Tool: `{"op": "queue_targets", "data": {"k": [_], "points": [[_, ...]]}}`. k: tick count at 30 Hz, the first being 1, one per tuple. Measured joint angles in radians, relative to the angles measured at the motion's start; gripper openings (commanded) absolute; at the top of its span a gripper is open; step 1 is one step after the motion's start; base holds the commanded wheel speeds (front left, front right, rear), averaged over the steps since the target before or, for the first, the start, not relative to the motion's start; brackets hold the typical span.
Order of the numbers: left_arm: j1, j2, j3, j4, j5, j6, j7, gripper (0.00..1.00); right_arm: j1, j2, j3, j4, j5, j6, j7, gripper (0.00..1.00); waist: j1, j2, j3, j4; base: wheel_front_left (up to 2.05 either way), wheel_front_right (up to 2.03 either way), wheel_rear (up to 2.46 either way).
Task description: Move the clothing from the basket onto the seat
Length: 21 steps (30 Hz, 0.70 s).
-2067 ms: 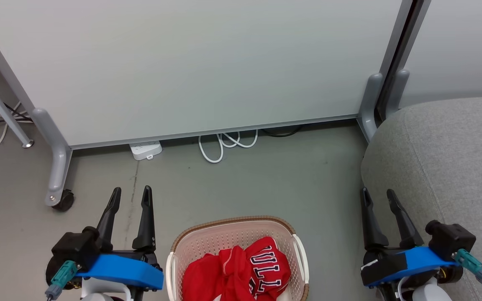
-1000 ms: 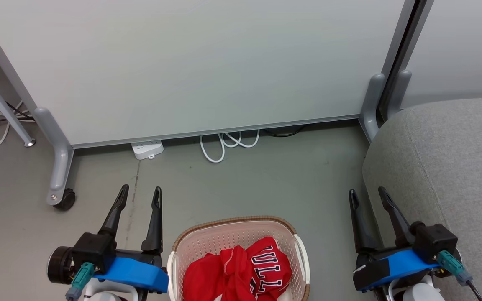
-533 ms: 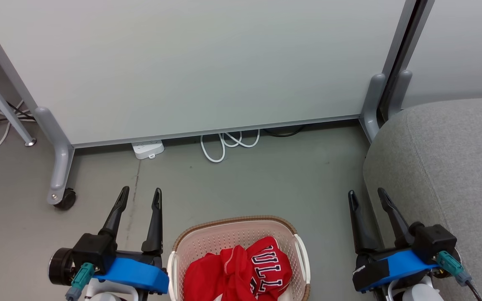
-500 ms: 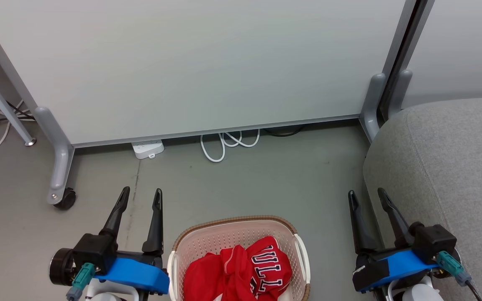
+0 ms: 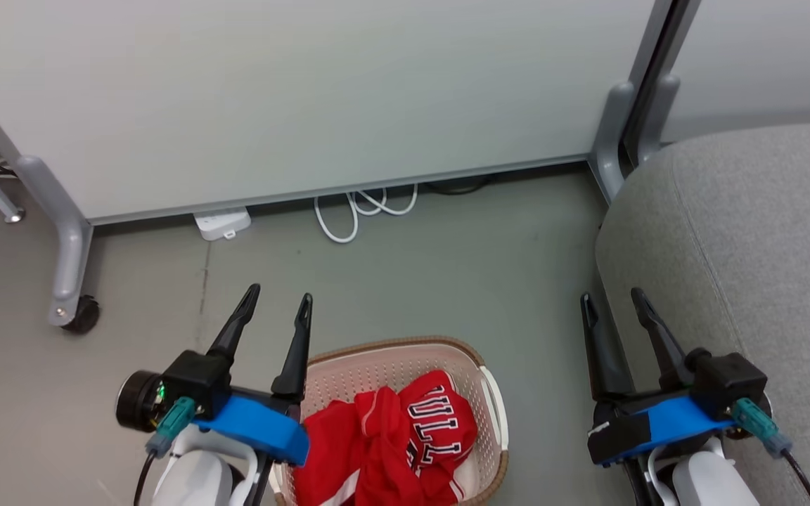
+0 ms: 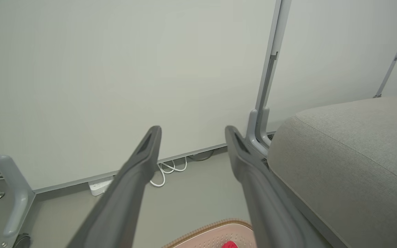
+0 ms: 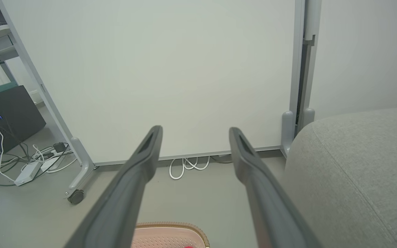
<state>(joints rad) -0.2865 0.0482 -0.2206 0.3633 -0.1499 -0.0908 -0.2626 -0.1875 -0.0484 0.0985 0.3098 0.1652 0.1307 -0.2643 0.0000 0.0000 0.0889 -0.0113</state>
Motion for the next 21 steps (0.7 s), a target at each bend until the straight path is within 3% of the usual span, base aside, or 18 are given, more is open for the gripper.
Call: {"op": "queue_targets", "data": {"k": [21], "points": [[-0.303, 0.009, -0.127, 0.374, 0.047, -0.037, 0.0, 1.0, -0.193, -0.001, 0.028, -0.062, 0.03, 0.0, 0.0, 1.0, 0.0002, 0.0, 0.31, -0.128, 0.0, 0.0, 0.0]]}}
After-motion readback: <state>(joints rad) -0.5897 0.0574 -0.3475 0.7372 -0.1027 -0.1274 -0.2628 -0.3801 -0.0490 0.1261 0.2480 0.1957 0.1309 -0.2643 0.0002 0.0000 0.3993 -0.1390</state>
